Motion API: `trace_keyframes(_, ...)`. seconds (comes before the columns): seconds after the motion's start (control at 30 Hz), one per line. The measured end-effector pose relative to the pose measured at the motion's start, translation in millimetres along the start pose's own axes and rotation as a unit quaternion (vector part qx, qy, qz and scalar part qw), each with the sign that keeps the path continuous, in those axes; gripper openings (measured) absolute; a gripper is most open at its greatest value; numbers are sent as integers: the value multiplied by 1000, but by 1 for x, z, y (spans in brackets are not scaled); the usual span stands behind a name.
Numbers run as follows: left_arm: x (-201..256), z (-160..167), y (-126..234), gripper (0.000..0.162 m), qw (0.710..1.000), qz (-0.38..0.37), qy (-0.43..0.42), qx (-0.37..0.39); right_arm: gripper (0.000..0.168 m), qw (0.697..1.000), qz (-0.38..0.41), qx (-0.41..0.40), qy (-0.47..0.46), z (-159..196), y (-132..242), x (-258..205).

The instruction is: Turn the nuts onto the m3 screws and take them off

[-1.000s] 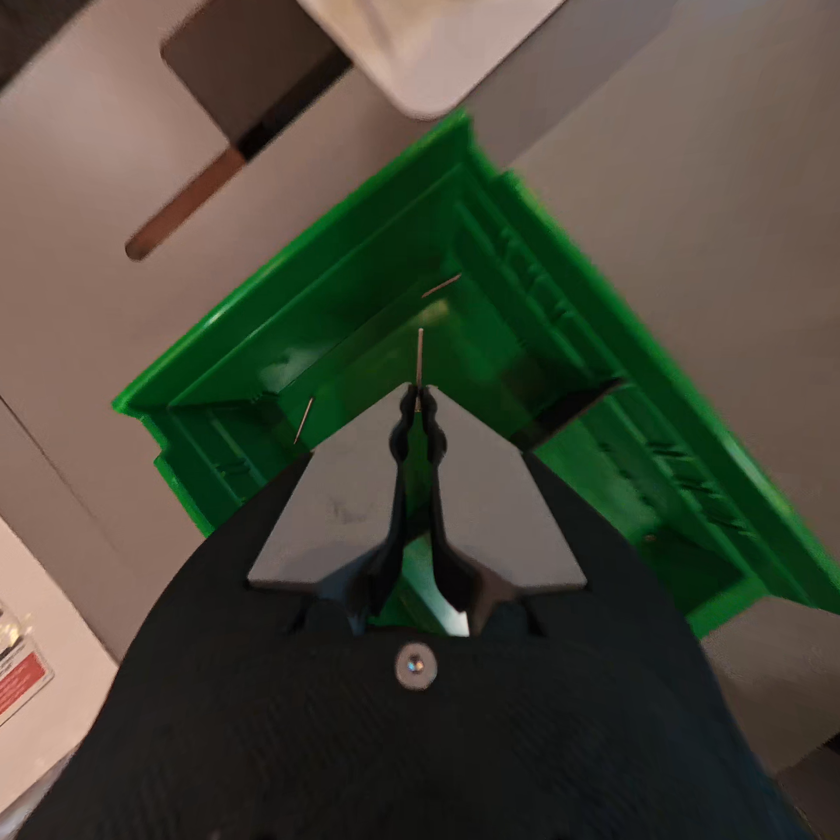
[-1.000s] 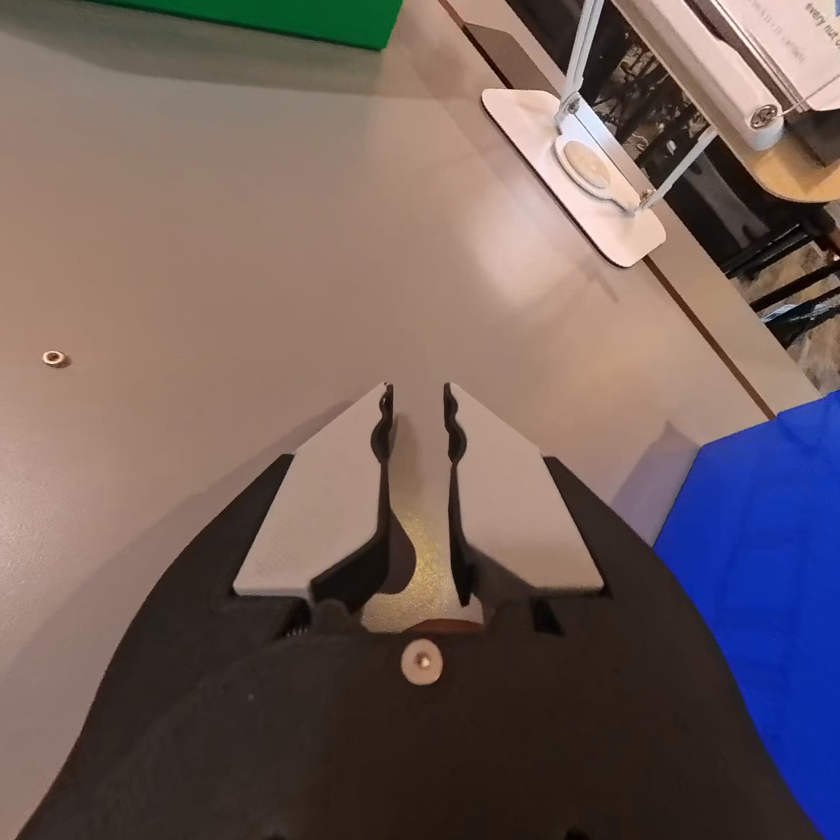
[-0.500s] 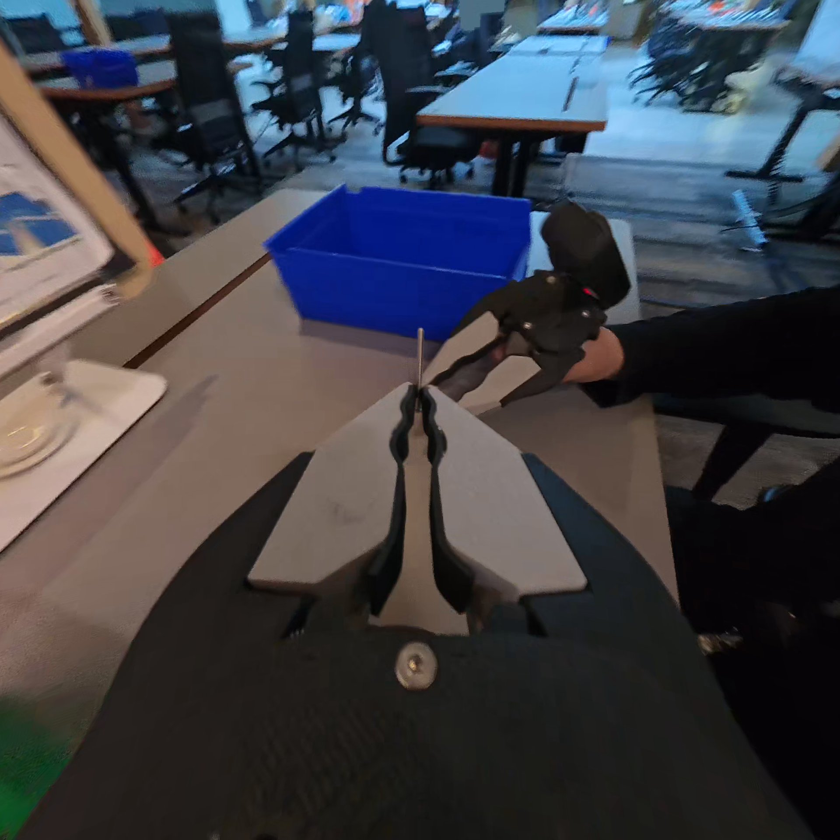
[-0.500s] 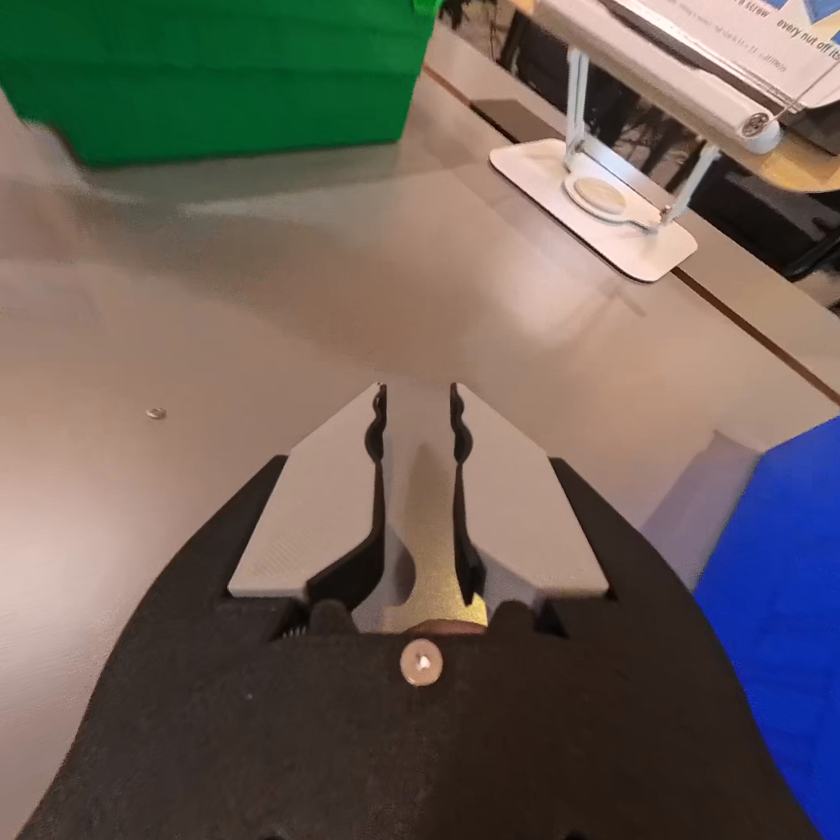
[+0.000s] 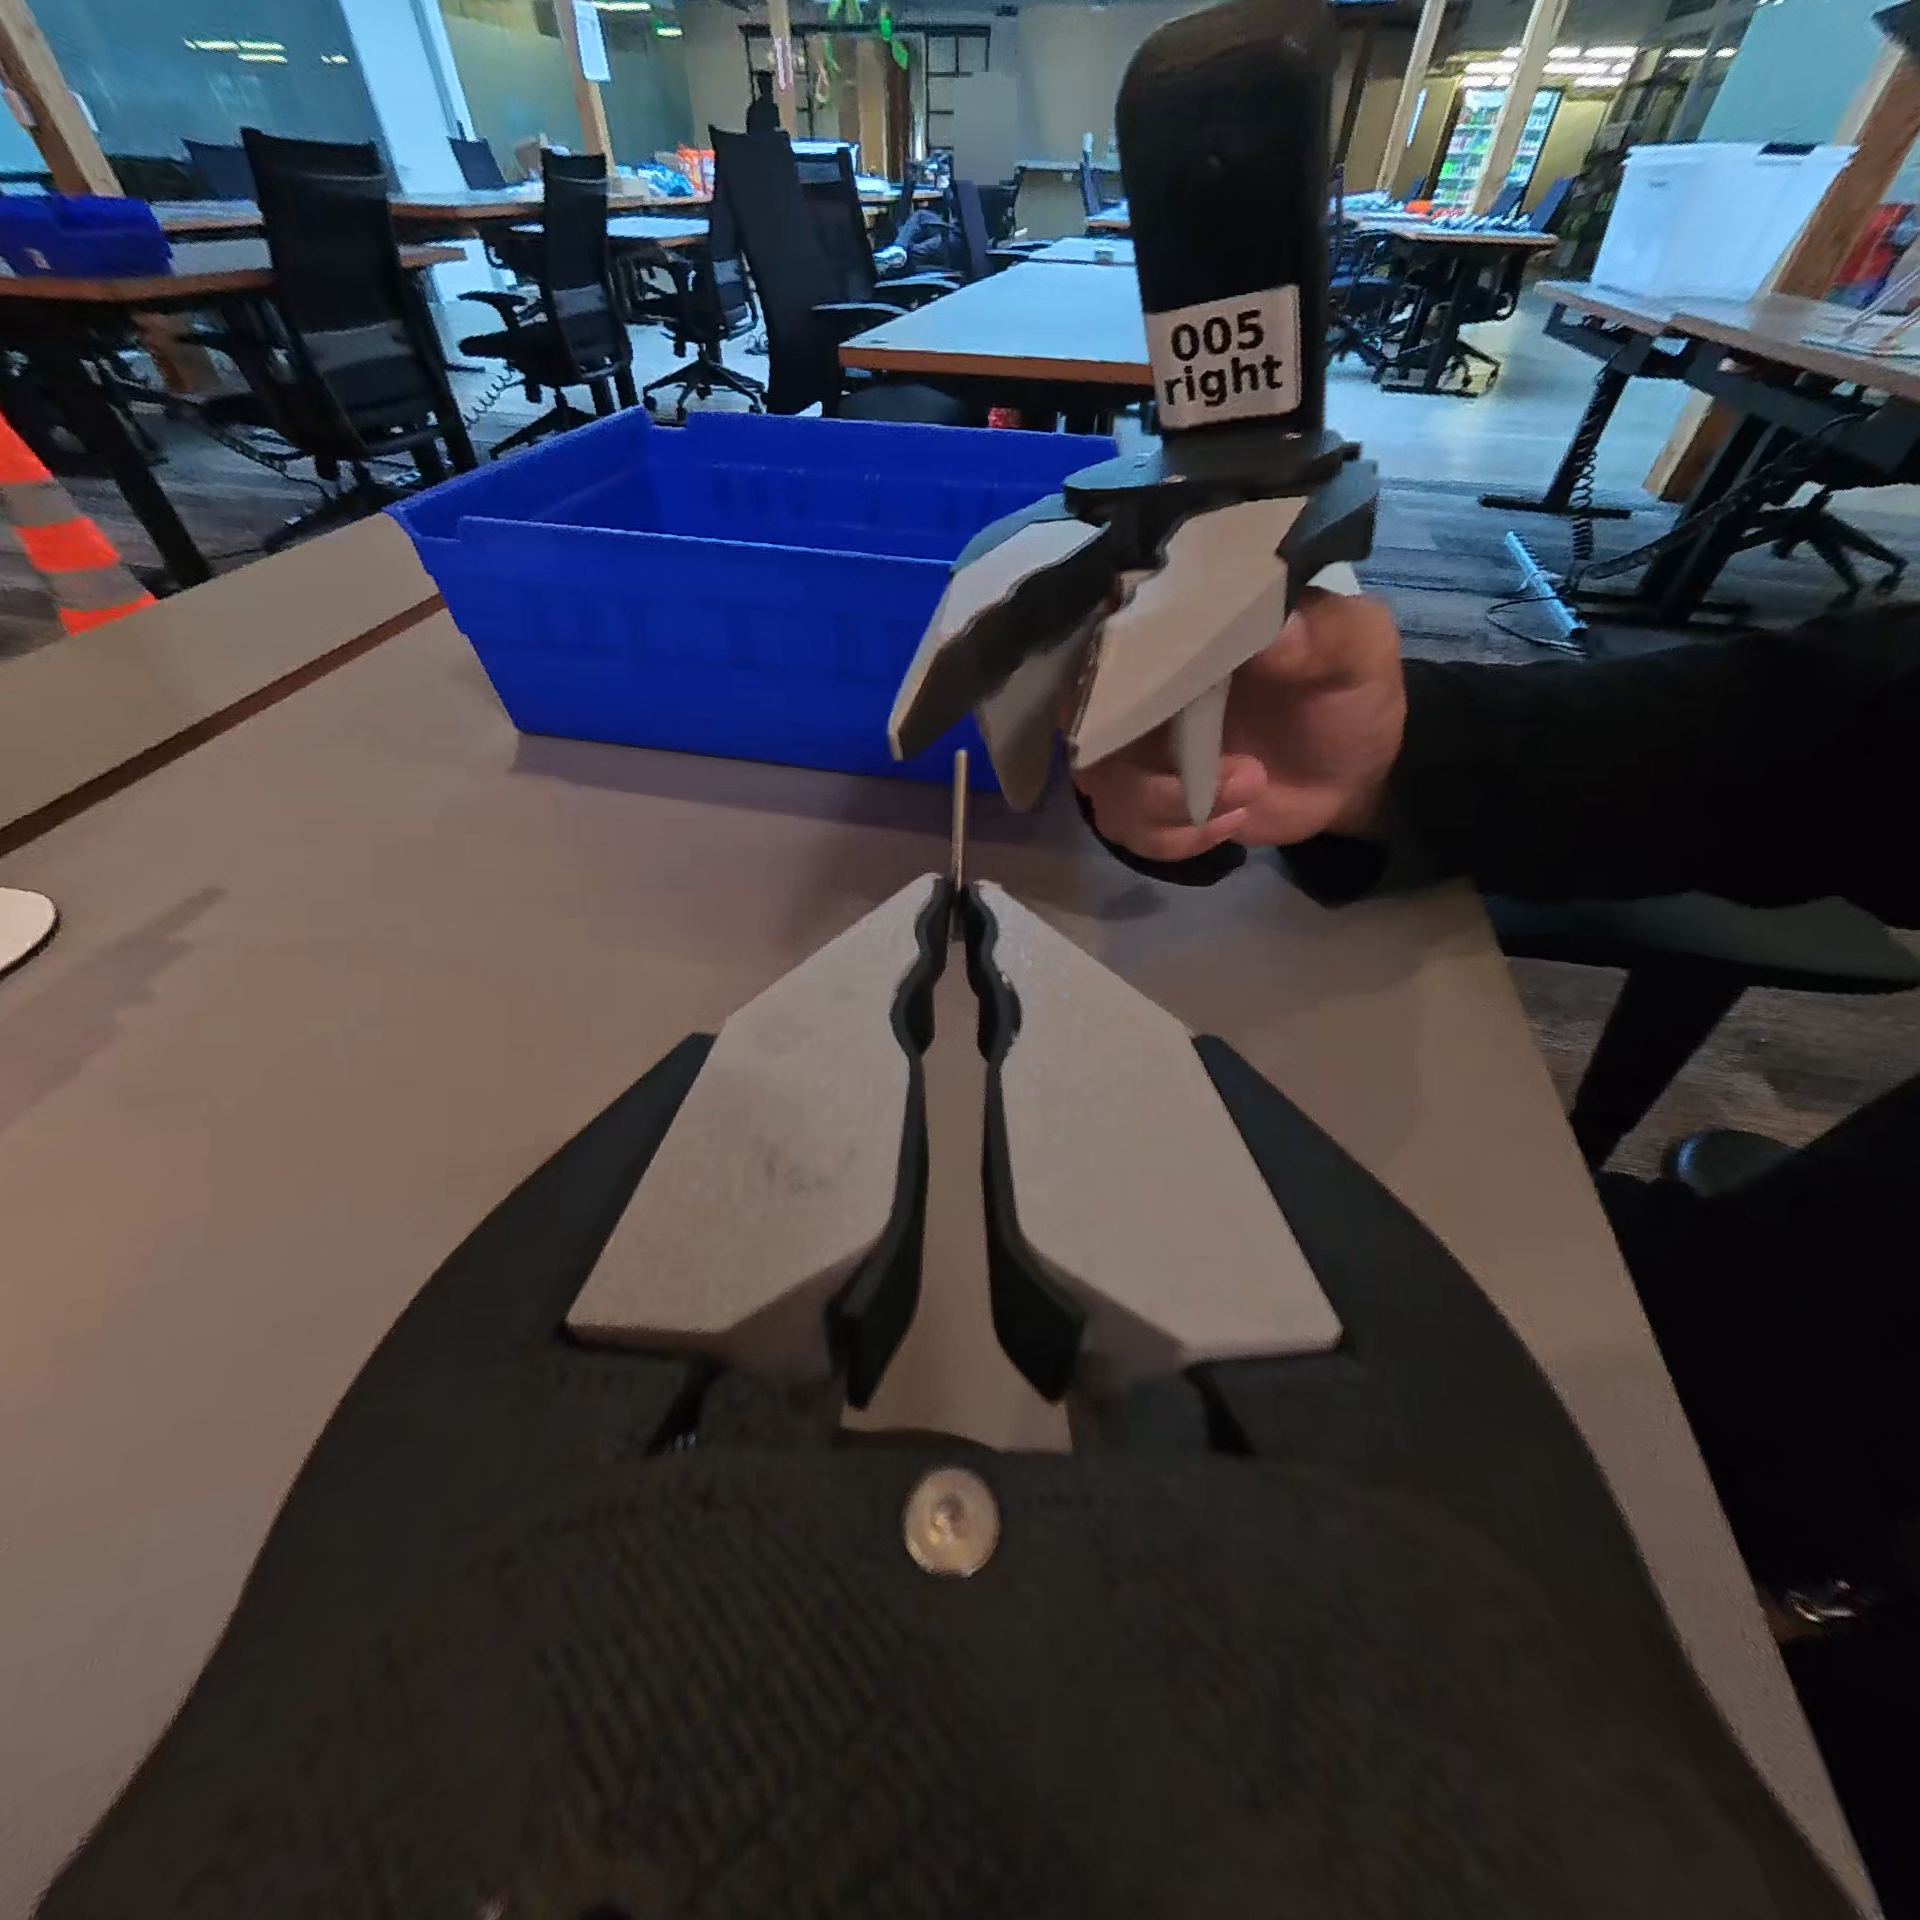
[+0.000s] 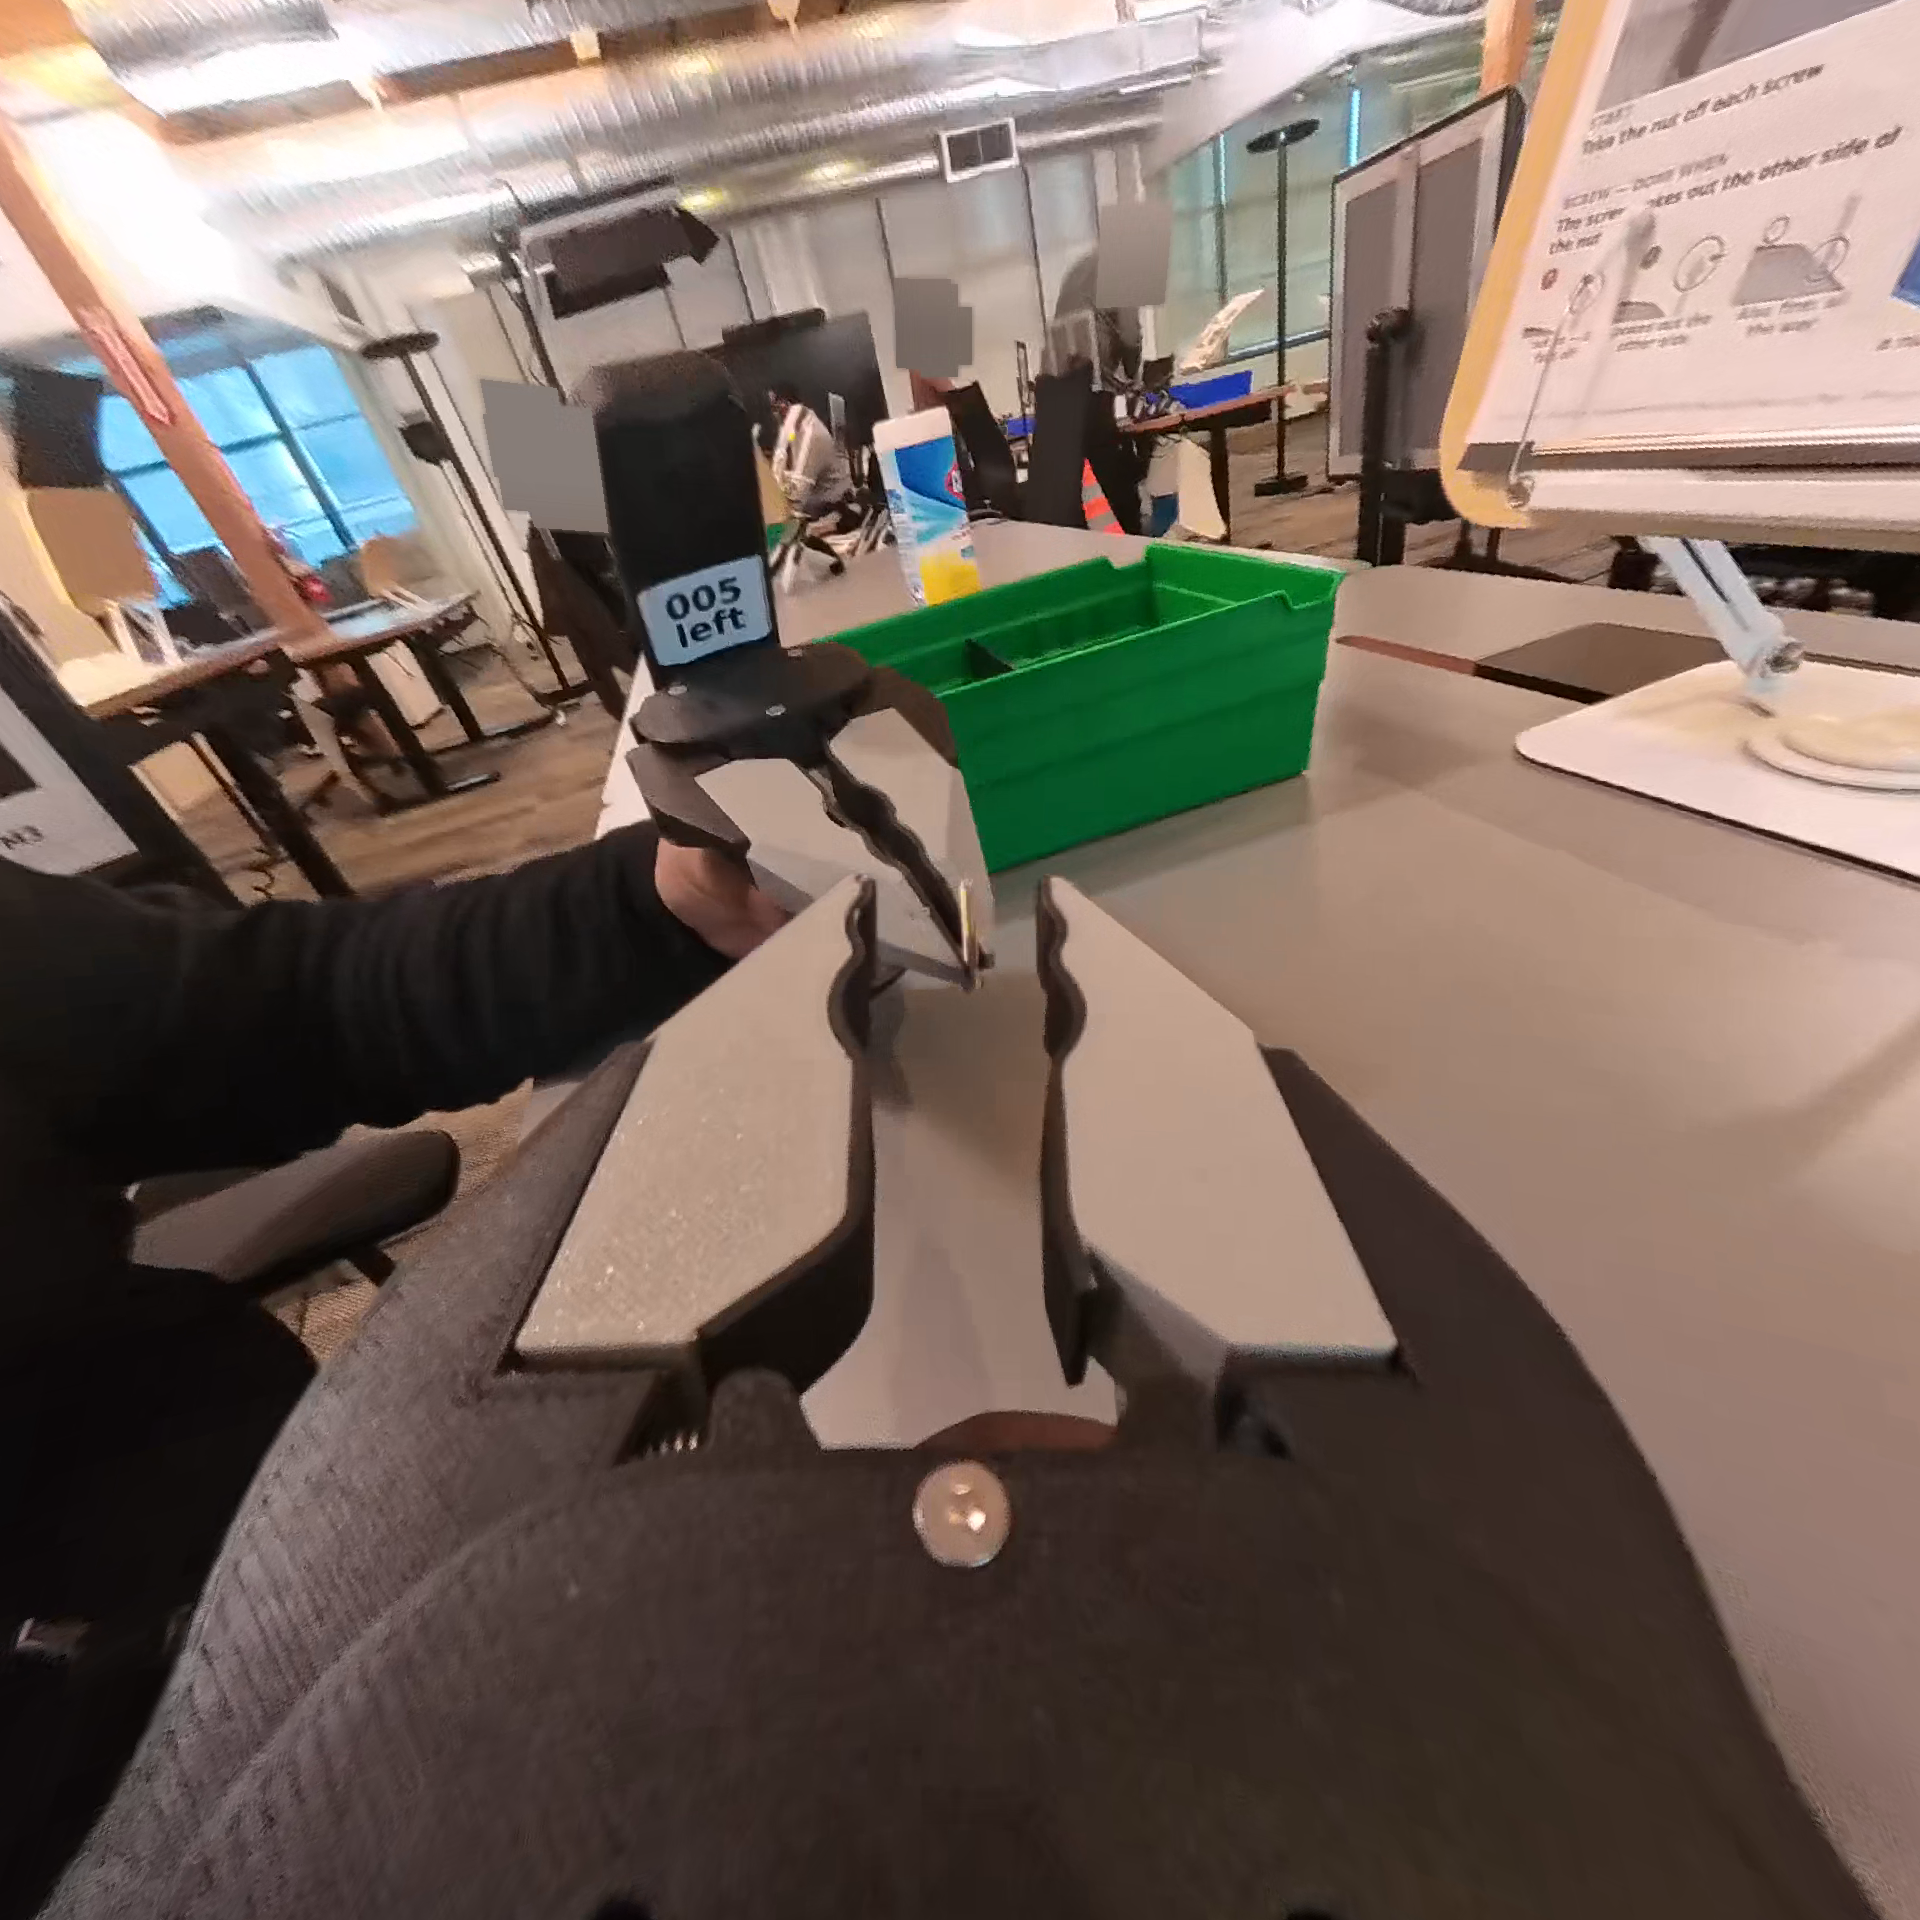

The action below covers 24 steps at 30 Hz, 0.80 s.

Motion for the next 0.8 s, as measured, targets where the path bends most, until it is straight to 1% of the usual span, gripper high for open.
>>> trace_keyframes(0.07,0,-2,2,0,1000,3,10,13,24,1000,9,-10,-12,1,-4,5)
trace_keyframes(0.17,-1,-4,4,0,1000,2,14,10,23,1000,-14,-12,-25,1,-10,4)
trace_keyframes(0.4,0,-1,3,0,1000,6,19,1,5,998,-43,-24,-32,3,-17,4)
trace_keyframes(0.43,1,-1,2,0,1000,8,20,-1,1,998,-39,-25,-32,4,-17,6)
trace_keyframes(0.63,0,-1,3,1,999,15,44,10,0,999,-32,-25,-31,1,-20,7)
trace_keyframes(0.73,0,1,1,7,999,13,46,3,0,999,-37,-31,-24,1,-25,3)
trace_keyframes(0.8,2,3,-1,3,999,17,39,-8,0,999,-35,-35,-17,2,-29,1)
Point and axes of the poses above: each gripper's, where its closed fingertips meet, y back along the fingers, z out of its underside, x = y × z across the jaws, the point moved 8 cm from there along y, back along the fingers, and after that the axes turned 4 degrees about -z, right-handed, at the moved point
